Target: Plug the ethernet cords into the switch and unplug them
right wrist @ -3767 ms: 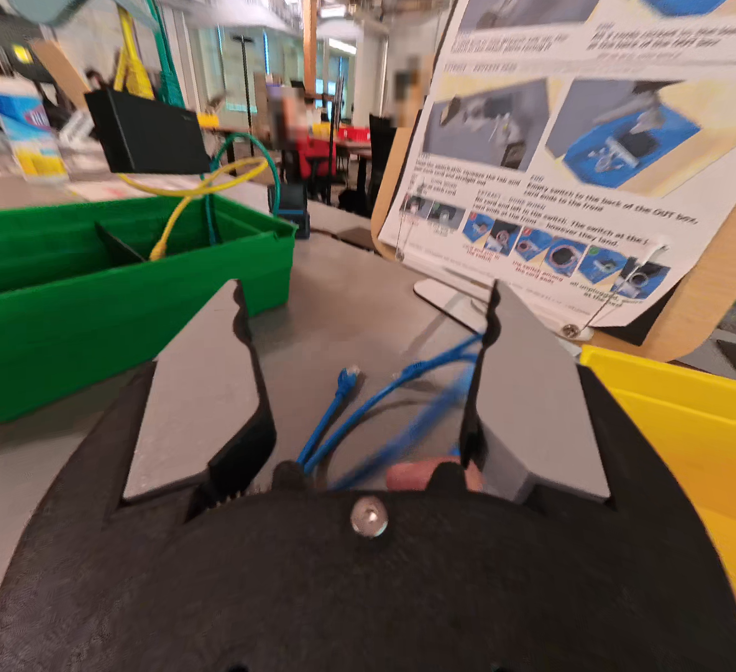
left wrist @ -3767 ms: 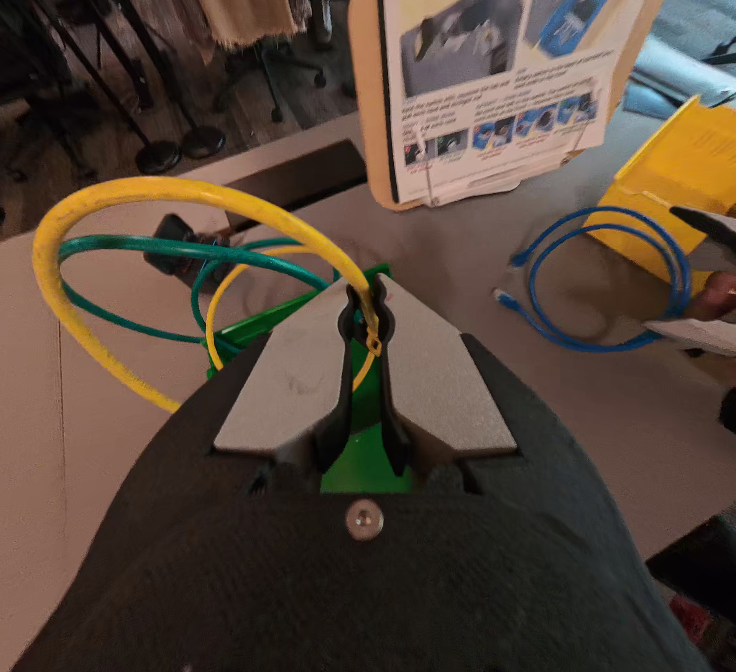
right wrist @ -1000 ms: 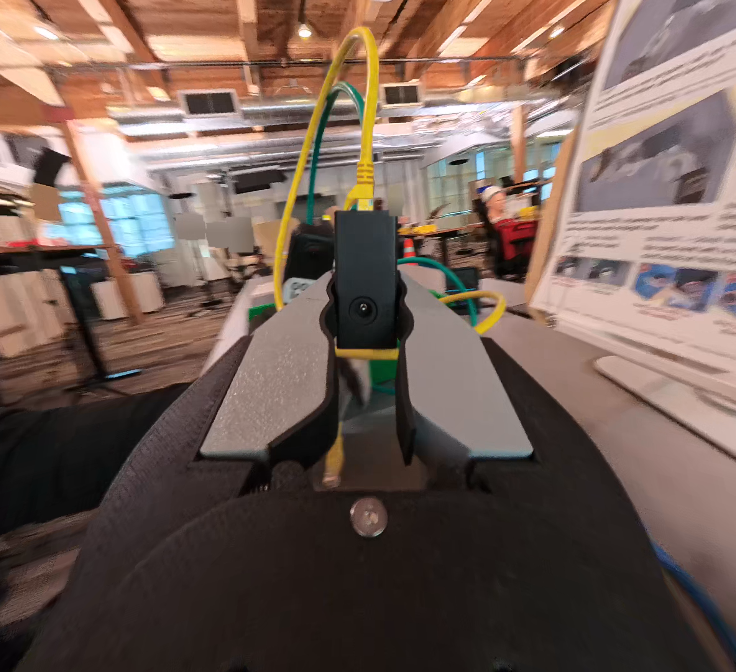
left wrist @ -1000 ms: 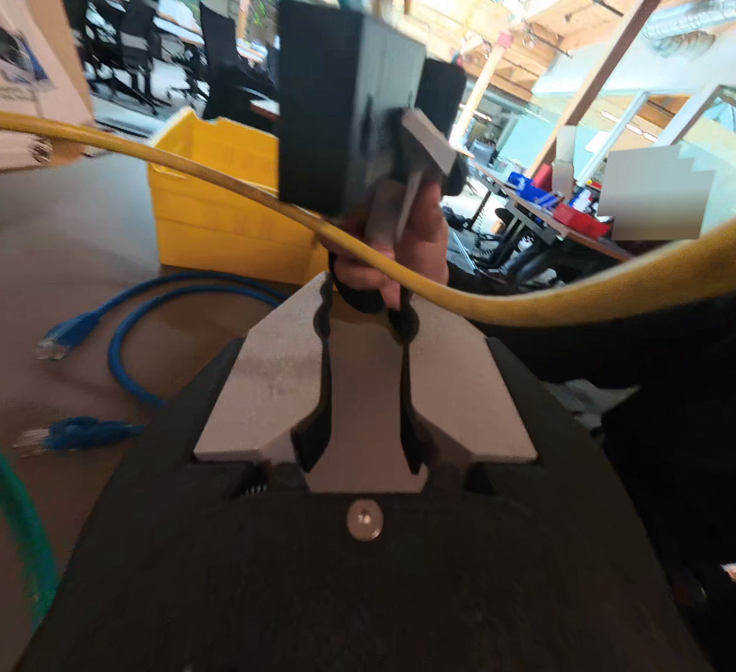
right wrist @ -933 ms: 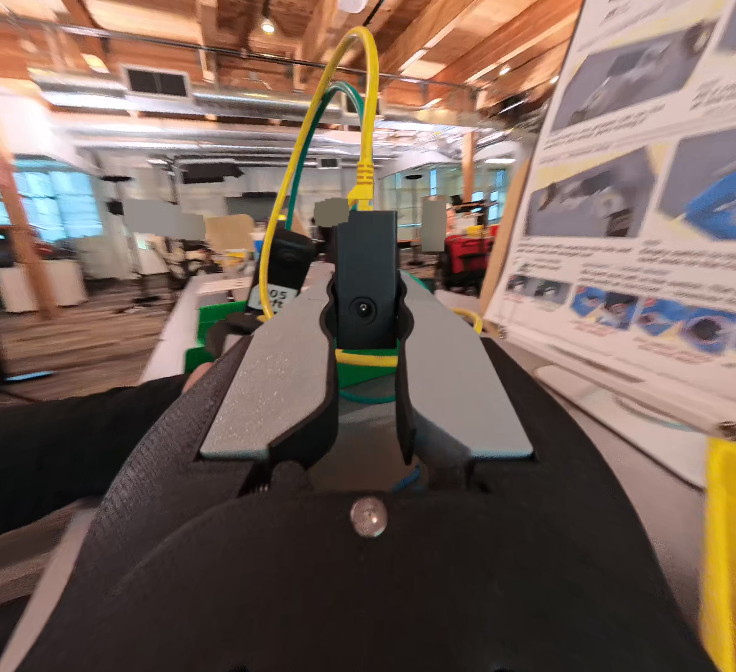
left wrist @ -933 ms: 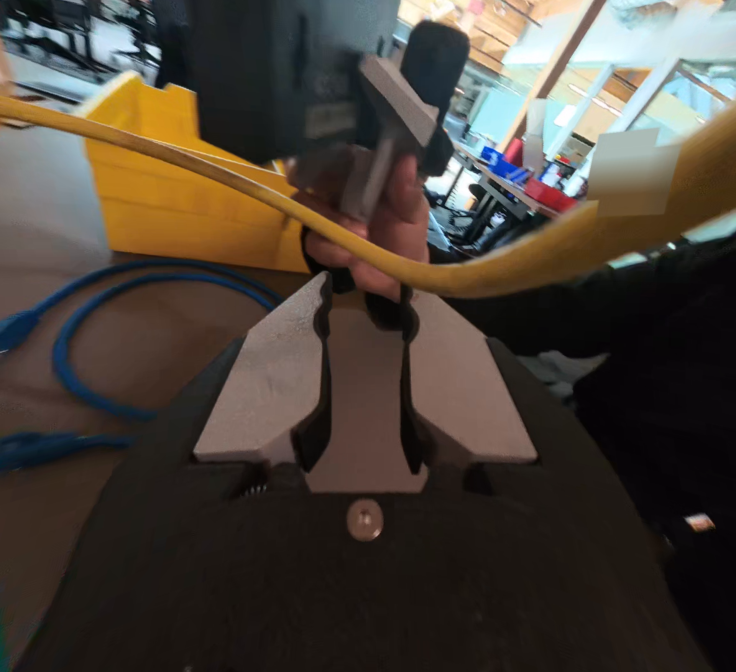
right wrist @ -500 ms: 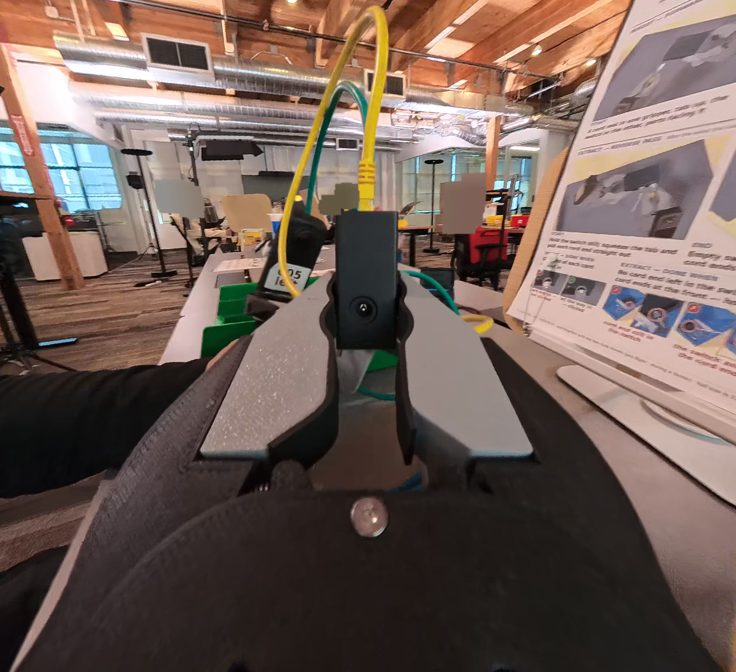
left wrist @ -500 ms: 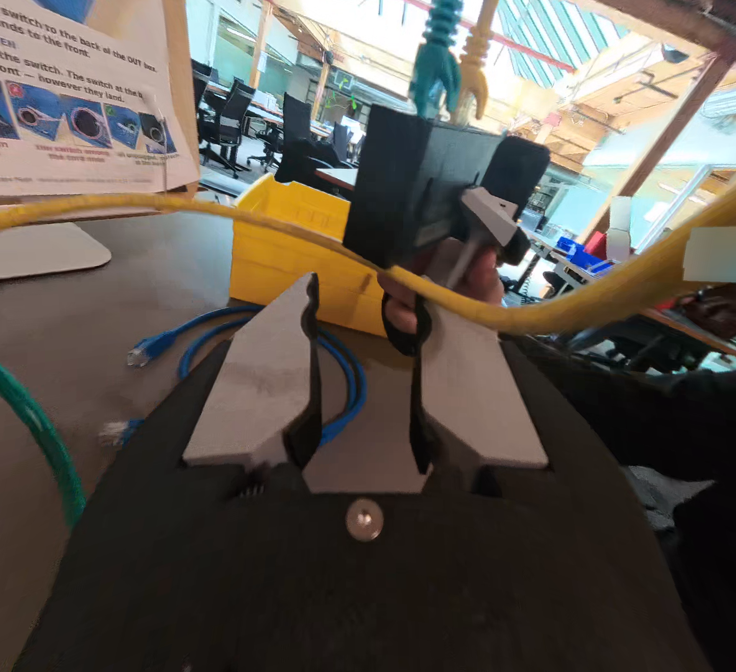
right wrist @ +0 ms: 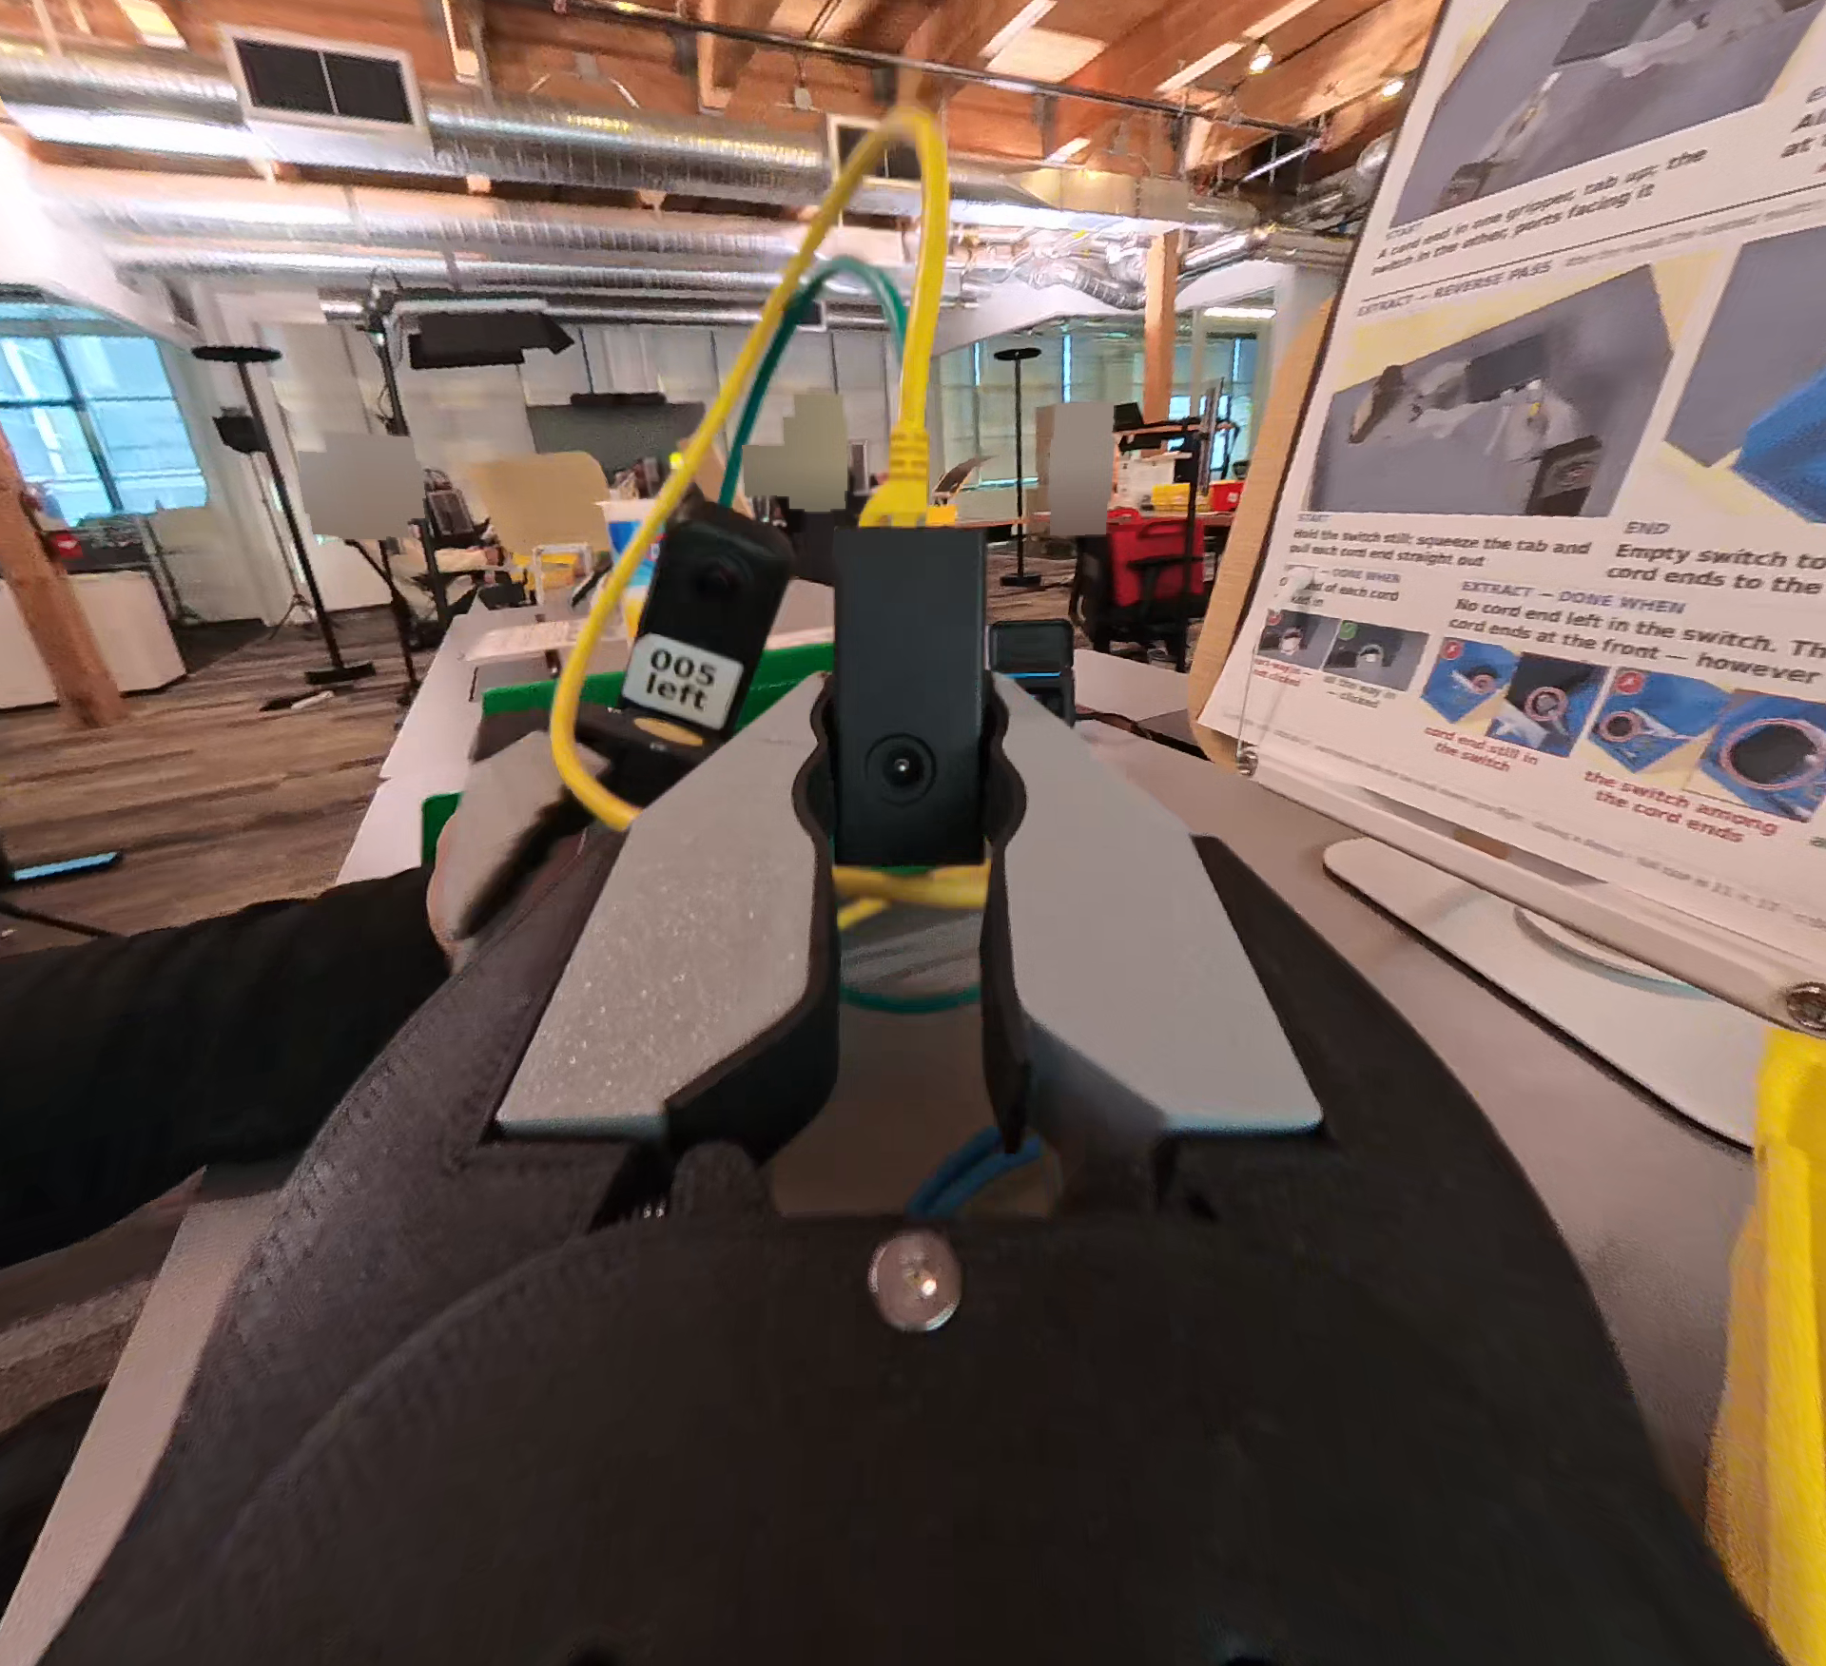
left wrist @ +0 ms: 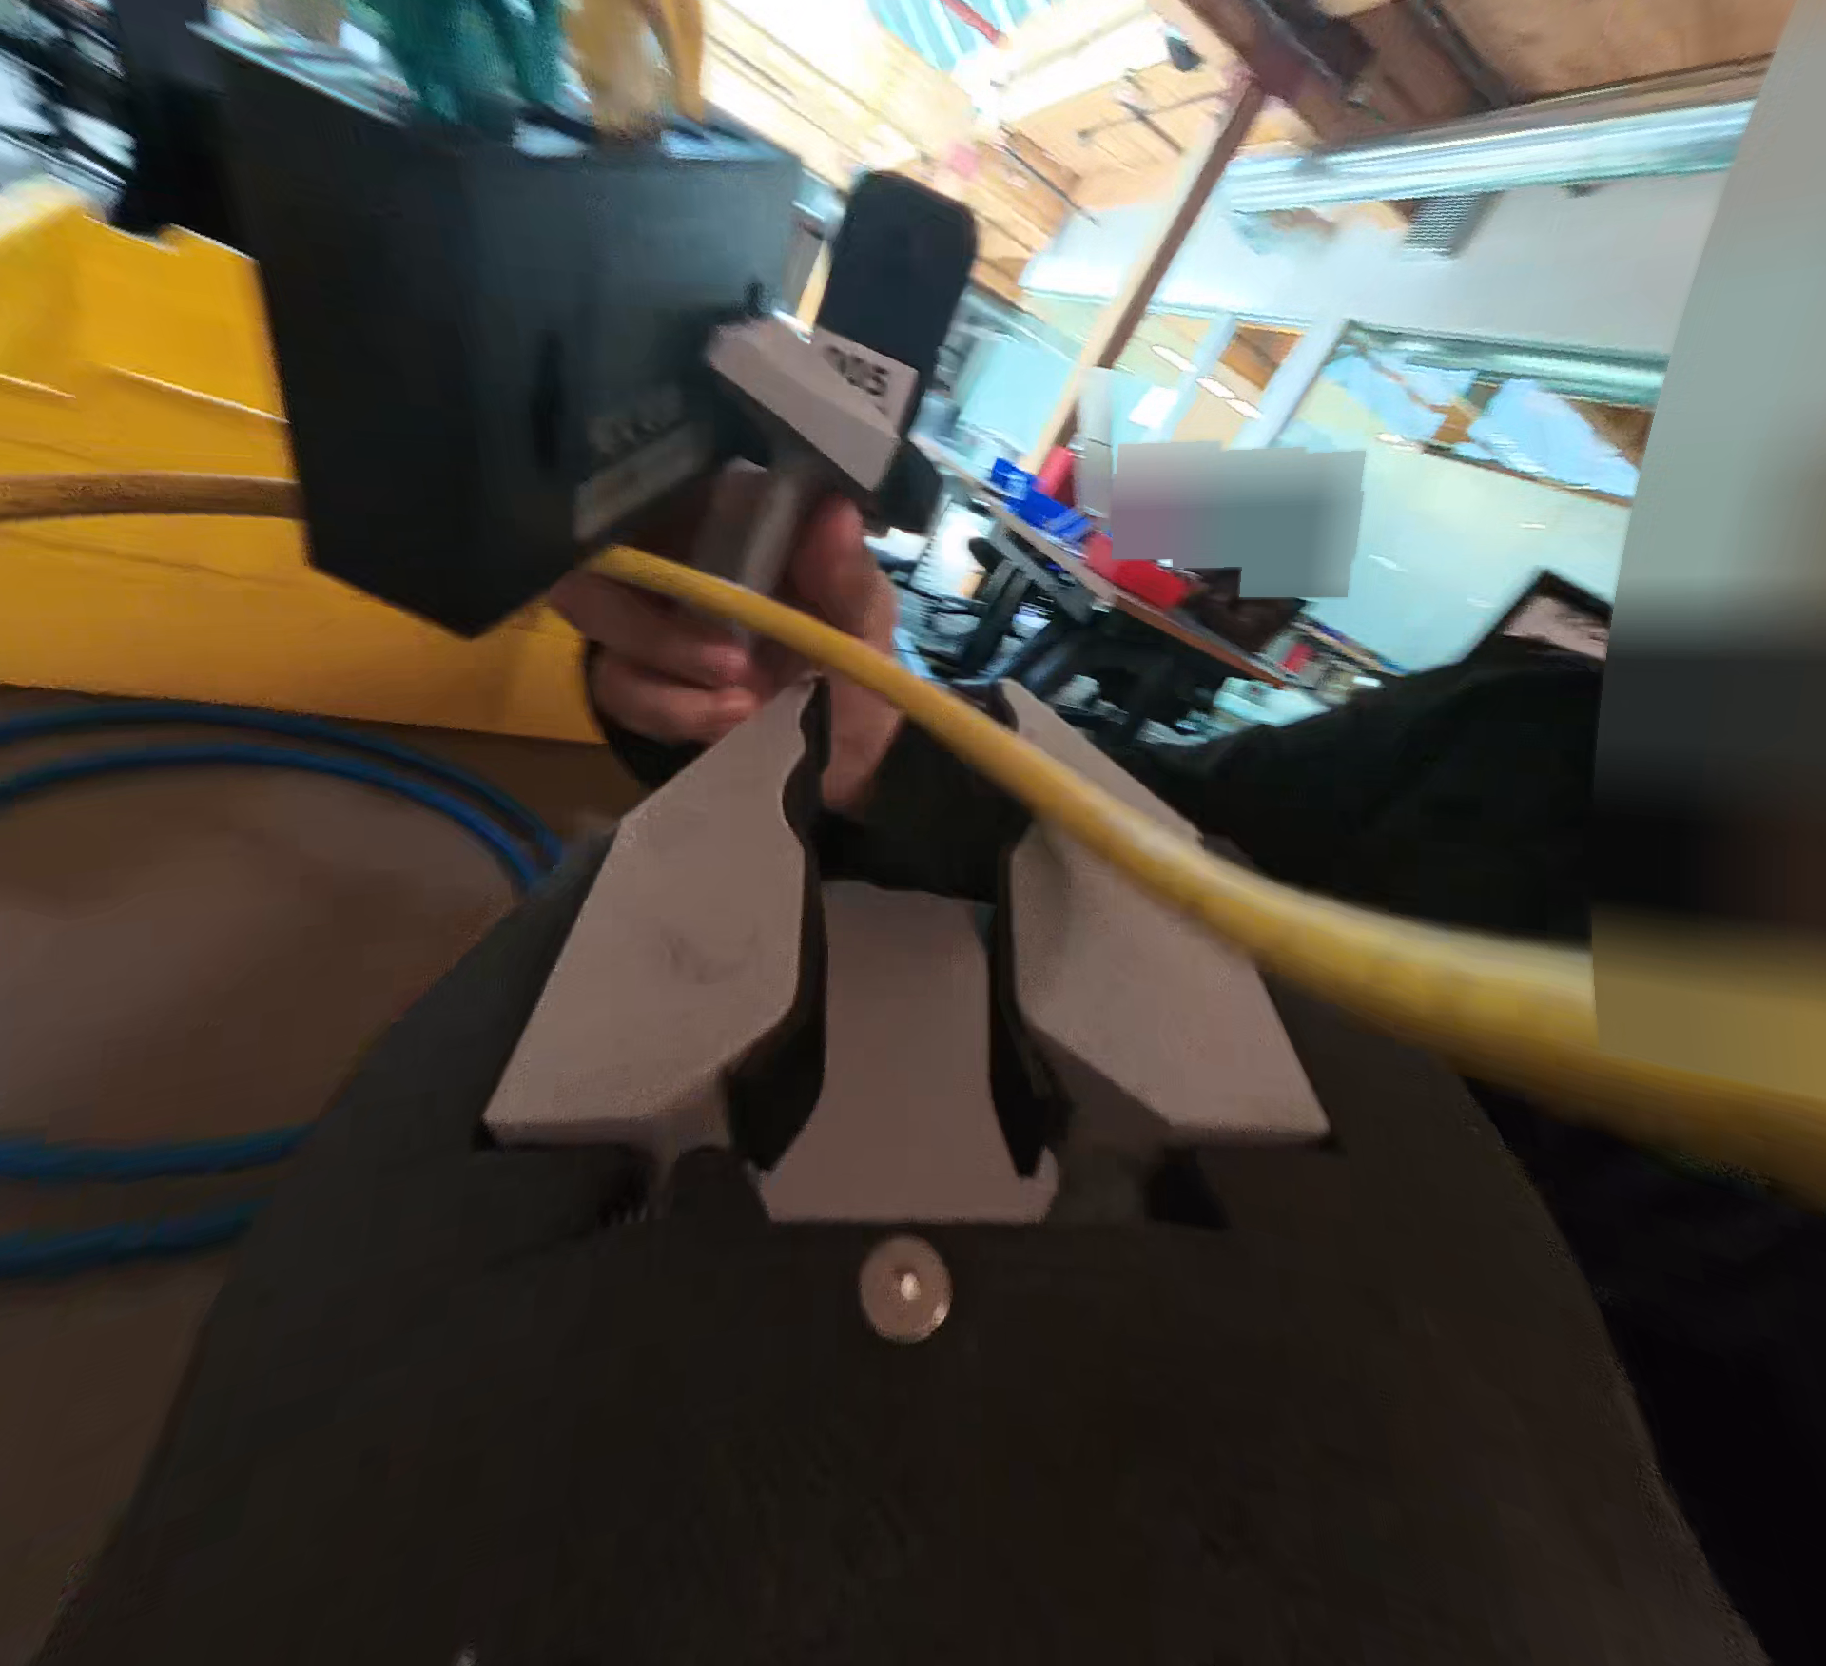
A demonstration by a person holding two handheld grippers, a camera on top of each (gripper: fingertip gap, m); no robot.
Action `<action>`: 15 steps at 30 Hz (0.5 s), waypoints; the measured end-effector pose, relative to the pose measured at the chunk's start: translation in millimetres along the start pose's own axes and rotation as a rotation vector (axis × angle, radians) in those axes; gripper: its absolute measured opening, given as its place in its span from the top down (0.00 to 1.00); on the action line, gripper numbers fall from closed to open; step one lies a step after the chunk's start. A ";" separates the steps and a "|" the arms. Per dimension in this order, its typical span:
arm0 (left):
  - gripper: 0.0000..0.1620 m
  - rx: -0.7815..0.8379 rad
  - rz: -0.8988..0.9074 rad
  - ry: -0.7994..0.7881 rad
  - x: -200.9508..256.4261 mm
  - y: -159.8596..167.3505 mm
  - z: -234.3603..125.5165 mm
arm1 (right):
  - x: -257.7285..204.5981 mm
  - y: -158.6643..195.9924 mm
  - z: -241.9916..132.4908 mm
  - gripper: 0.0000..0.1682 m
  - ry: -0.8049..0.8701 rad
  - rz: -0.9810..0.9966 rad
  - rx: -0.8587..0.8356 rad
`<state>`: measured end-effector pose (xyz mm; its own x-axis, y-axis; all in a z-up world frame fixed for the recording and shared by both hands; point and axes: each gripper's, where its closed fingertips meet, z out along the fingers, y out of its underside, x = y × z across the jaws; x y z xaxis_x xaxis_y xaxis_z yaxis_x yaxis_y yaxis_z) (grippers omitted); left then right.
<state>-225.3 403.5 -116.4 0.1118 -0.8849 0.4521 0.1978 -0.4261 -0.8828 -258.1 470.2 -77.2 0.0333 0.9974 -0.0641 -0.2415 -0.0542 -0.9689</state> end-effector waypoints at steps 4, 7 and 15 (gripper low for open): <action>0.83 -0.066 0.000 0.107 17.6 12.6 13.5 | 4.9 -5.8 -3.4 0.86 0.017 0.027 0.032; 0.82 -0.153 0.024 0.215 41.4 27.8 18.8 | 16.6 -3.8 -6.0 0.86 0.090 0.017 0.017; 0.84 -0.336 -0.420 0.235 21.8 67.6 20.1 | 10.9 -60.4 -38.8 0.86 0.302 -0.307 0.250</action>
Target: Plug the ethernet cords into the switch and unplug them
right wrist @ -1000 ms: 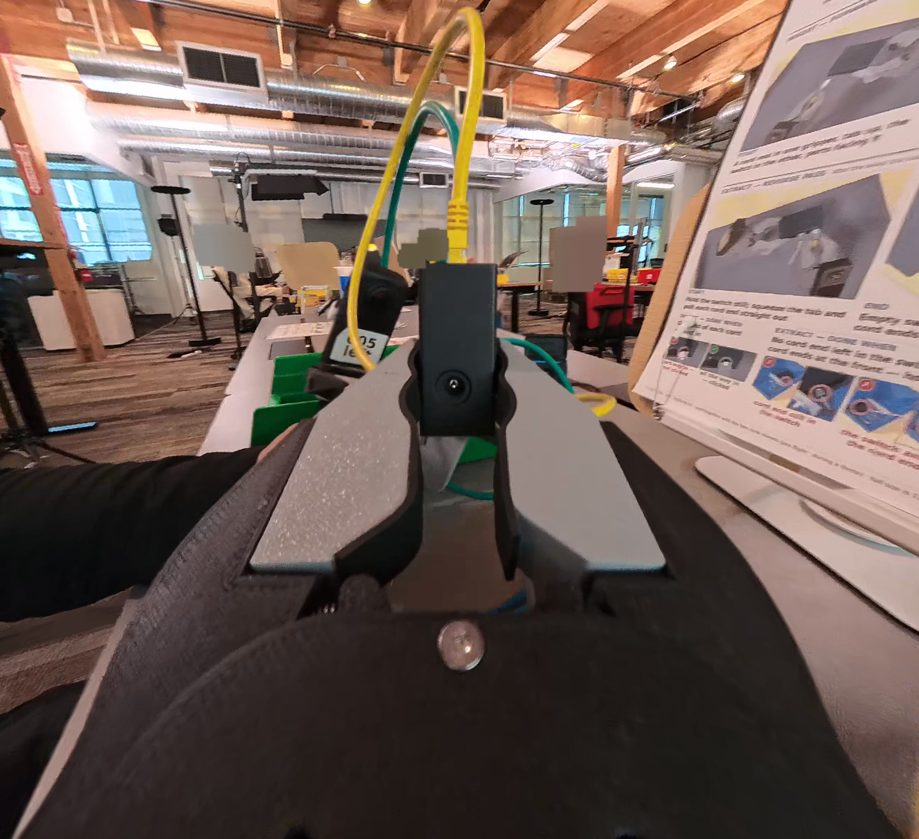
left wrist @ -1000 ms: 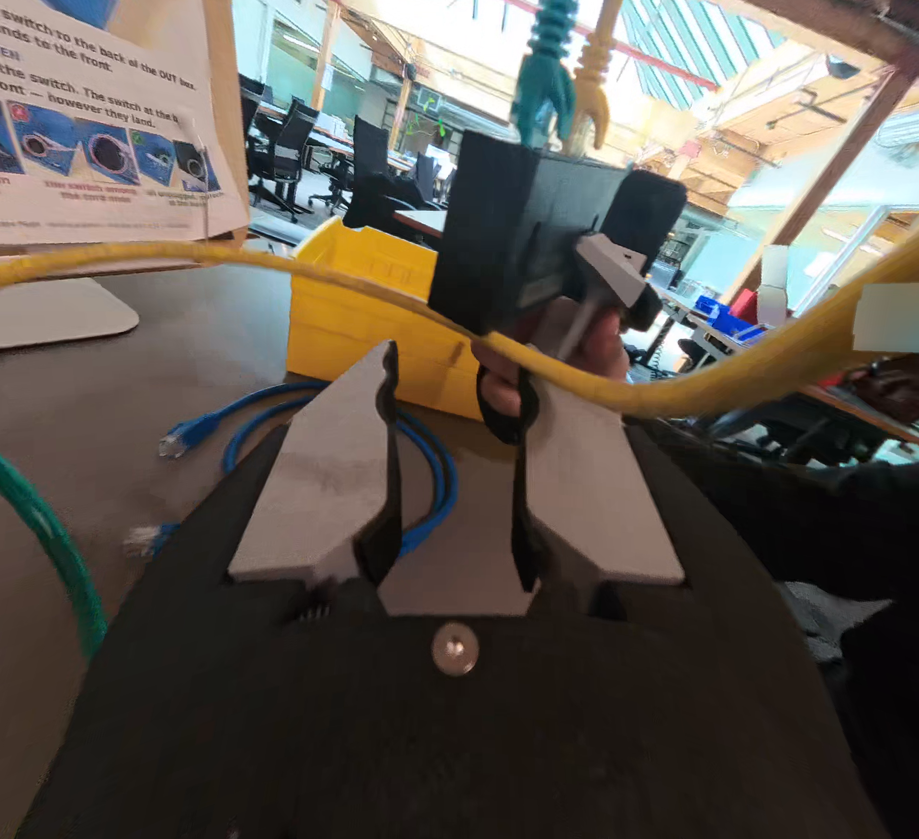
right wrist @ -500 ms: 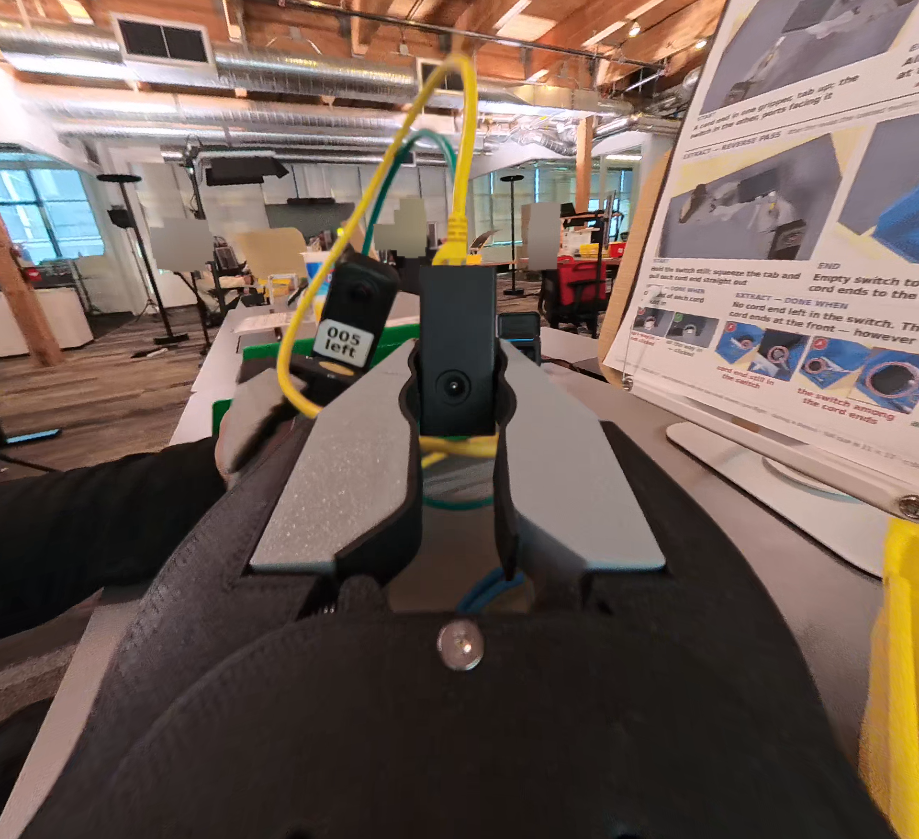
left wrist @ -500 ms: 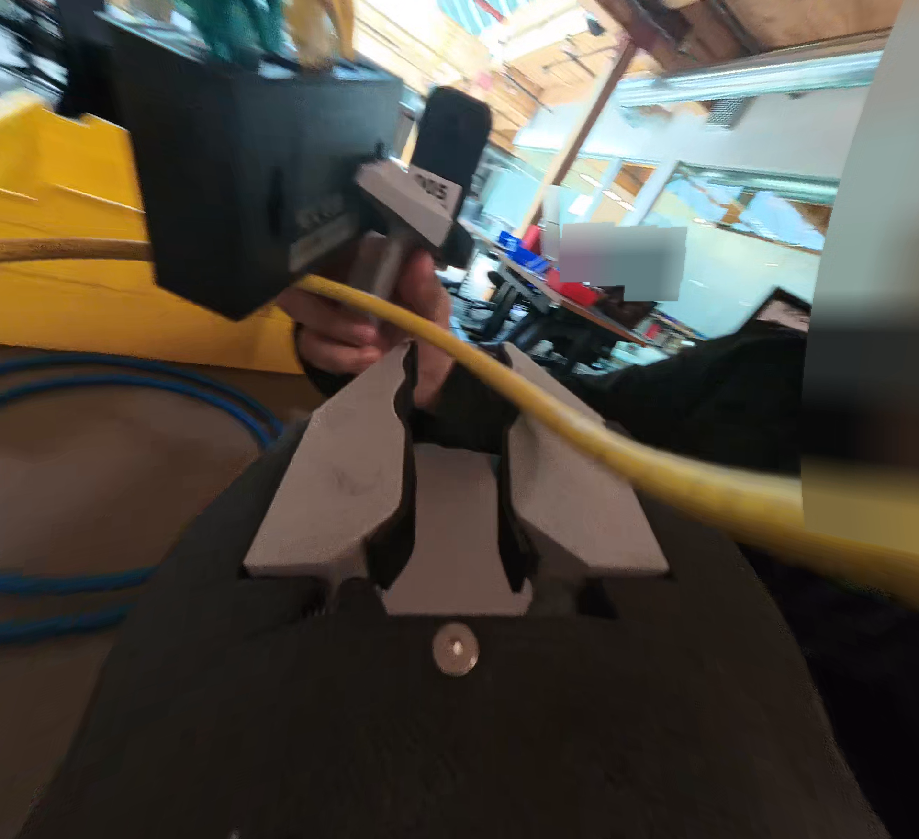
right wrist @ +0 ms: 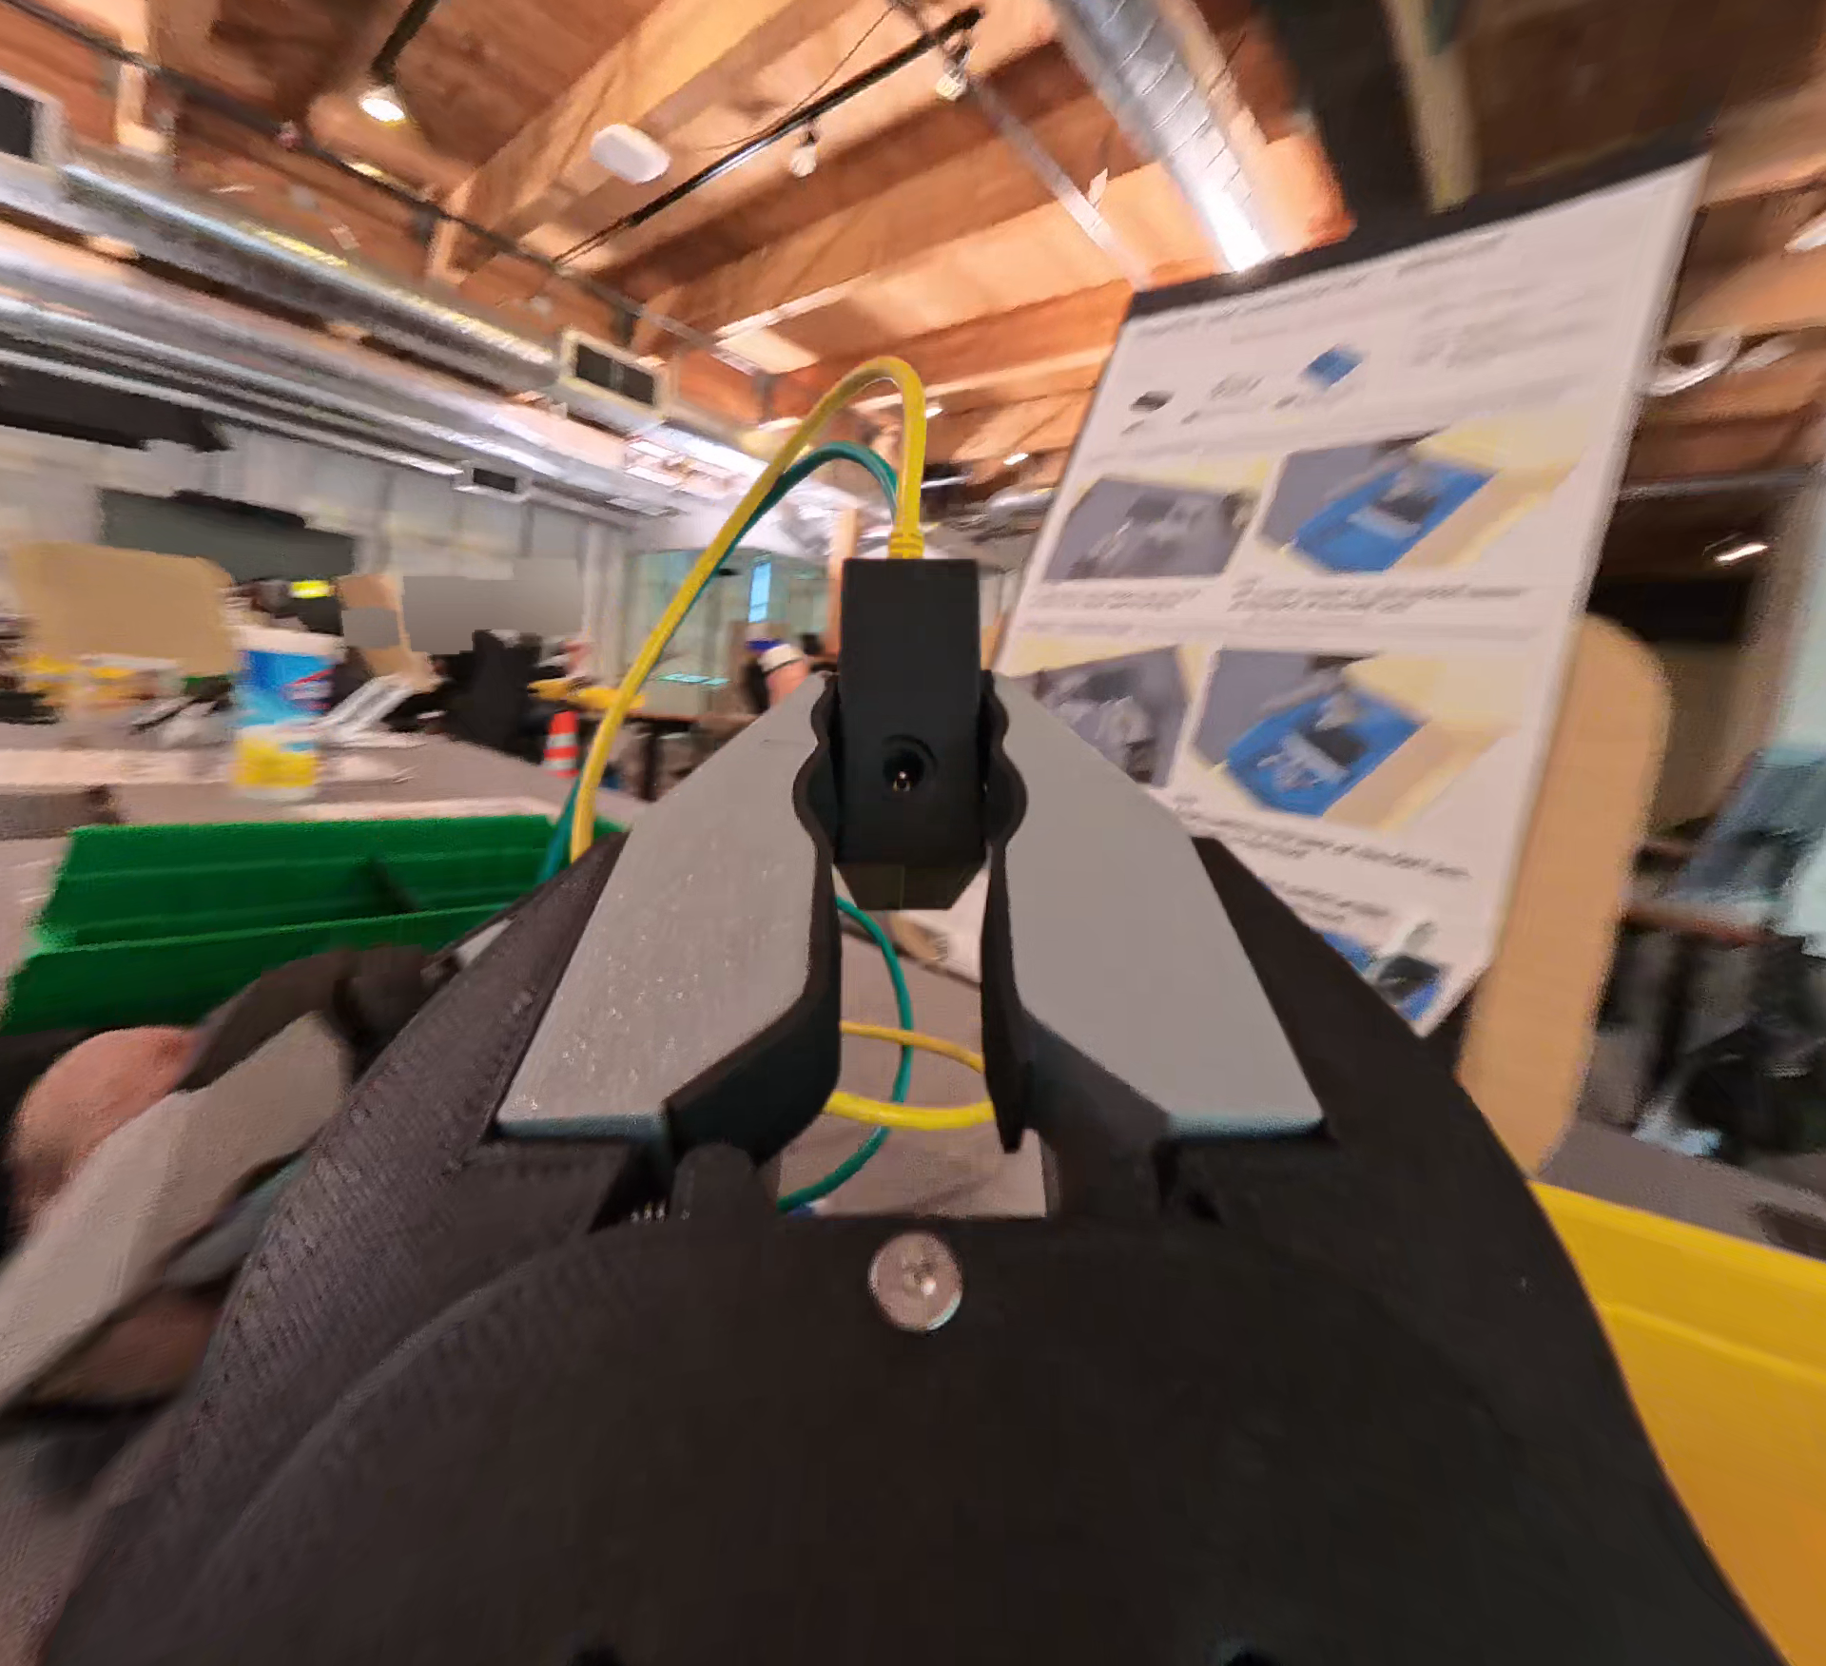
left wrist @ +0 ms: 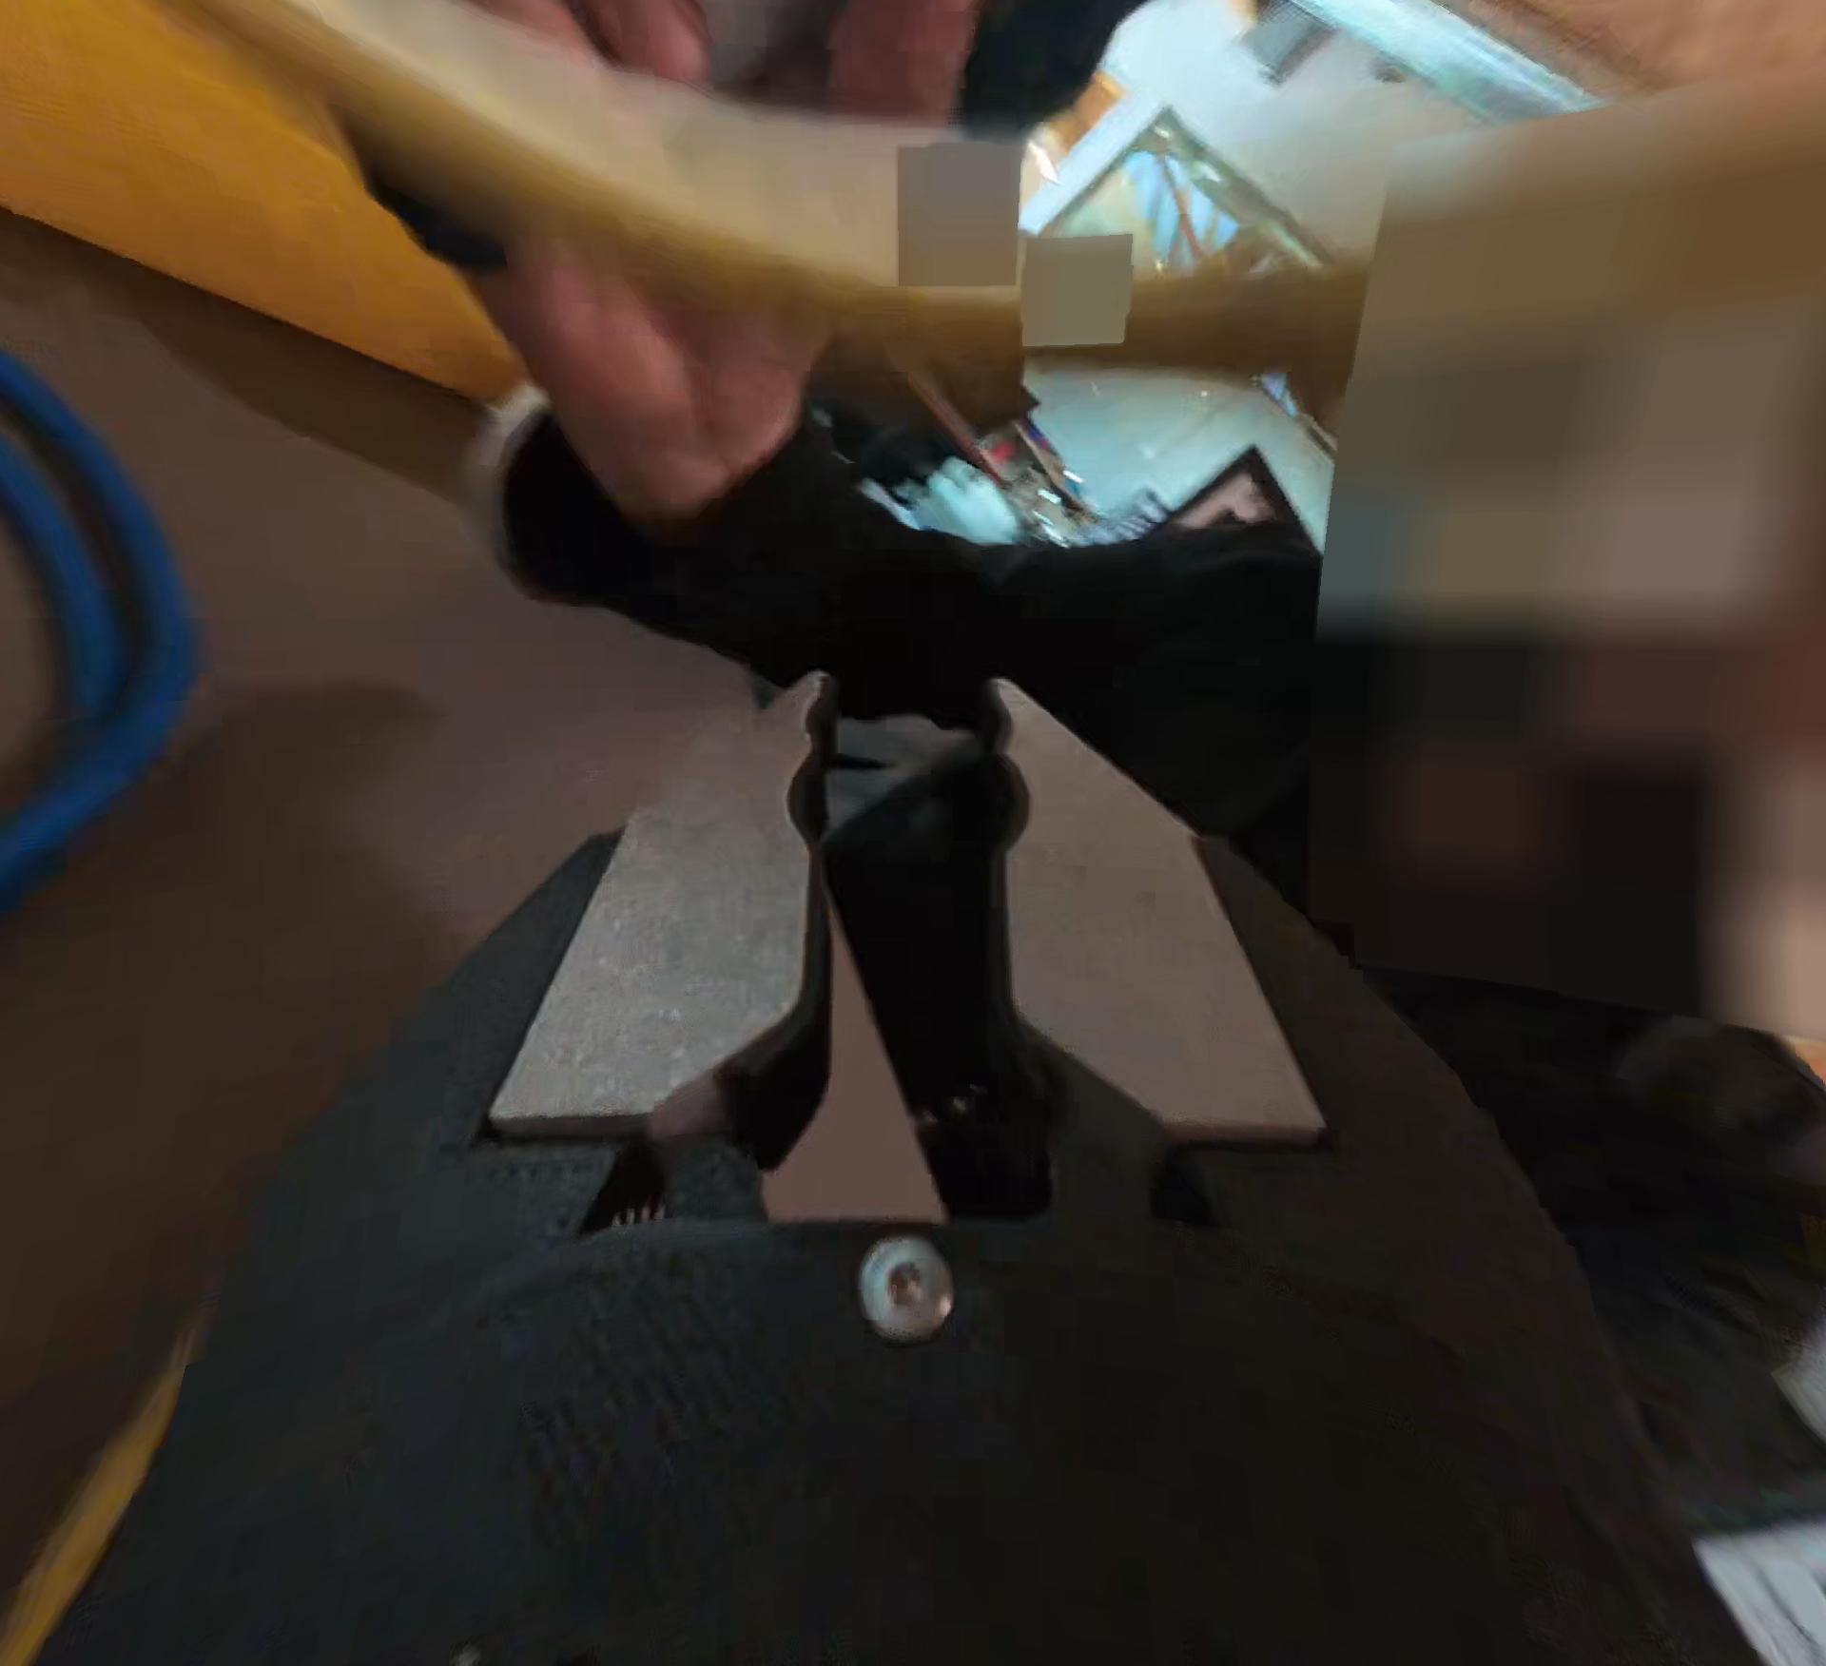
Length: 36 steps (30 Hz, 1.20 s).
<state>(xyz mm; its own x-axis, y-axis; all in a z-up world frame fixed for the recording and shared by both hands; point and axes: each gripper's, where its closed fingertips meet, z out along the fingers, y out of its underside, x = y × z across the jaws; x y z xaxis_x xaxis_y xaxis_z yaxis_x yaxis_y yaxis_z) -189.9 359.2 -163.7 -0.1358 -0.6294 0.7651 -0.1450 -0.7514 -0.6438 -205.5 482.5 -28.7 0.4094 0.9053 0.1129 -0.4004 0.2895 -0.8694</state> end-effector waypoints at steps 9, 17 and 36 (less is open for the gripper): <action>0.87 -0.373 0.335 0.269 67.2 70.4 31.9 | 0.3 13.9 4.7 0.86 0.032 -0.047 -0.078; 0.76 0.435 0.536 -0.305 25.2 -77.9 -40.4 | -18.5 17.4 7.5 0.86 -0.127 0.095 -0.078; 0.79 0.536 0.655 -0.503 19.8 -89.1 -71.2 | -75.3 25.8 8.3 0.86 -0.523 0.496 -0.097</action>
